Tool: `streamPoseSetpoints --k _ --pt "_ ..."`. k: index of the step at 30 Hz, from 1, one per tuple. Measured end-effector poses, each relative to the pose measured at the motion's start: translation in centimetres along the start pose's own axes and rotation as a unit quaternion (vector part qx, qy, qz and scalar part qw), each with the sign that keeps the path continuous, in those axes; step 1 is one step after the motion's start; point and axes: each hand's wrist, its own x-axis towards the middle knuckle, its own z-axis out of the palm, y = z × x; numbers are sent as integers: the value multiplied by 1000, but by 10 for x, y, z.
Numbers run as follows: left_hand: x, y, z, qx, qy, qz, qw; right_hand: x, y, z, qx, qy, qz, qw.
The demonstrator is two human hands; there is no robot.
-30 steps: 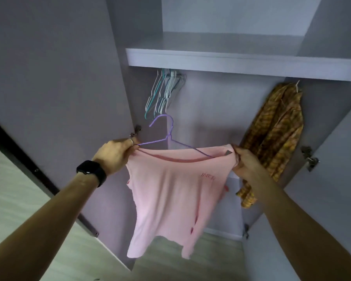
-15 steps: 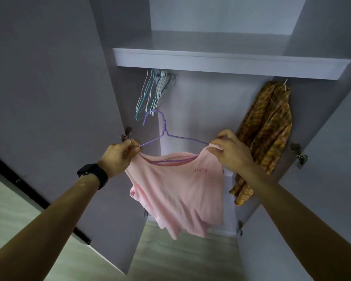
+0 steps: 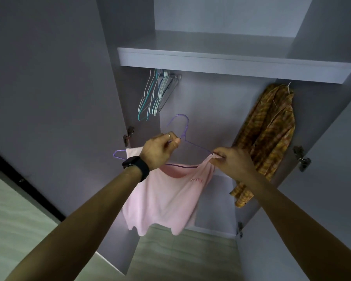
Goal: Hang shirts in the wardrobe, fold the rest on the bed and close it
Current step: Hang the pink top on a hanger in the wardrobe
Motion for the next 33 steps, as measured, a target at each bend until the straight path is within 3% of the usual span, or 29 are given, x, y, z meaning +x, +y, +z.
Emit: streamPoseSetpoints --k 3,6,9,15,20,27,30,33 --pt "5 -6 0 -21 20 -4 1000 -5 5 -5 81 -35 -31 996" --pt "12 -6 4 -37 1 -10 999 -10 10 -6 117 -6 -58 991" --pt "23 2 14 -50 -10 -2 999 -10 19 -7 131 9 -40 990" --pt "47 20 37 -40 -33 -4 999 -2 33 -16 98 76 -95 988" --pt "73 25 60 -22 -59 -10 998 3 63 -21 149 25 -42 988" --pt "96 18 81 61 -85 -59 993 10 95 -17 122 33 -6 992" --pt "108 10 75 163 -82 -36 983 12 105 -11 100 12 62 993" --pt "130 16 64 236 -14 38 971 18 107 -10 67 33 114 991"
